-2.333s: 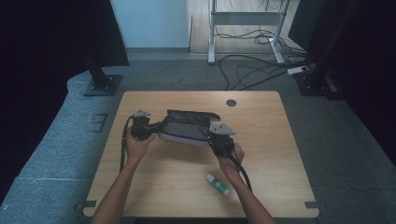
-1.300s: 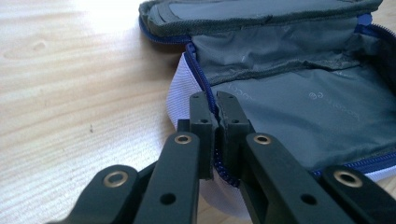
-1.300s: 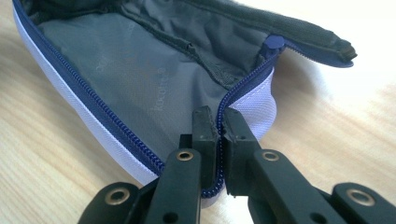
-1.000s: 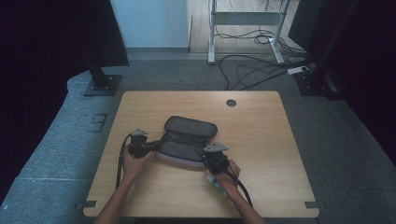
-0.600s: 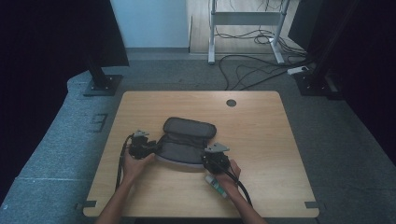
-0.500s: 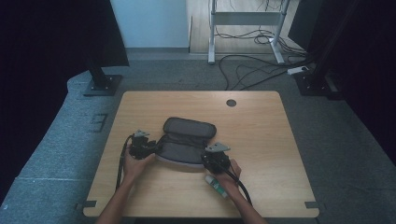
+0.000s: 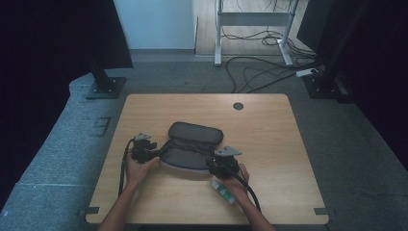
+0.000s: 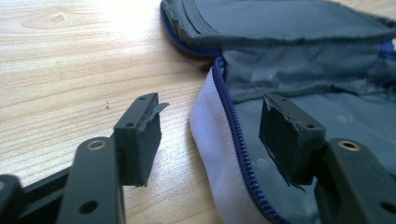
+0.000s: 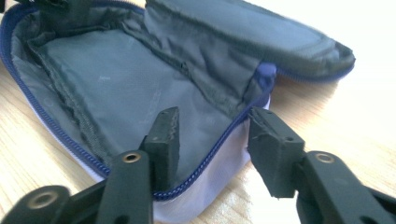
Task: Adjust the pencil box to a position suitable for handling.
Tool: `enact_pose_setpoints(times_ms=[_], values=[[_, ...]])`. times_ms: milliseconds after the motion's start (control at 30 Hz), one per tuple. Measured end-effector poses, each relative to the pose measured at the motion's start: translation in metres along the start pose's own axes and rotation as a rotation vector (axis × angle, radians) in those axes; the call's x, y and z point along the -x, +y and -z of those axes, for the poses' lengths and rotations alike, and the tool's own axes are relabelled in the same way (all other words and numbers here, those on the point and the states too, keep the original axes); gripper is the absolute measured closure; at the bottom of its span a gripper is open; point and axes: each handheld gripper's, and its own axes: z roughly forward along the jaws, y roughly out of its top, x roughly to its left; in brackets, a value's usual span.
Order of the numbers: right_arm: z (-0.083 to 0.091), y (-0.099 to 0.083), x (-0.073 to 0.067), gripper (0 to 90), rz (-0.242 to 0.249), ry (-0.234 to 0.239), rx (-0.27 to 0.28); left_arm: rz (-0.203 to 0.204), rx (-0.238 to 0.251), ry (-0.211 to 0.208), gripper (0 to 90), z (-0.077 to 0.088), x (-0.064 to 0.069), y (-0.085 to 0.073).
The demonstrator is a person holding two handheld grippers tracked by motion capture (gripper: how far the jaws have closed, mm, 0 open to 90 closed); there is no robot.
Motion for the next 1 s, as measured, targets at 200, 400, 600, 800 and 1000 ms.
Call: enact_pose_setpoints(times_ms=[200, 400, 600, 800, 1000], values=[[0.005, 0.003, 0.000, 46.0, -0.002, 0.008, 0.034, -0.002, 0.006, -0.004, 35.9, 0.002, 0.001, 0.000], [0.016, 0.003, 0.003, 45.1, -0.011, 0.039, 0.070, -0.002, 0.021, -0.005, 35.6, 0.008, 0.000, -0.001], [0.026, -0.001, 0.006, 44.4, -0.005, 0.053, 0.074, -0.010, 0.024, -0.003, 35.6, 0.012, -0.002, -0.004], [0.033, -0.009, 0.010, 43.6, -0.010, 0.056, 0.073, -0.019, 0.032, -0.011, 34.7, 0.018, -0.002, -0.009], [0.043, -0.015, 0.013, 43.5, -0.007, 0.064, 0.079, -0.024, 0.051, -0.014, 34.7, 0.027, -0.002, -0.015]])
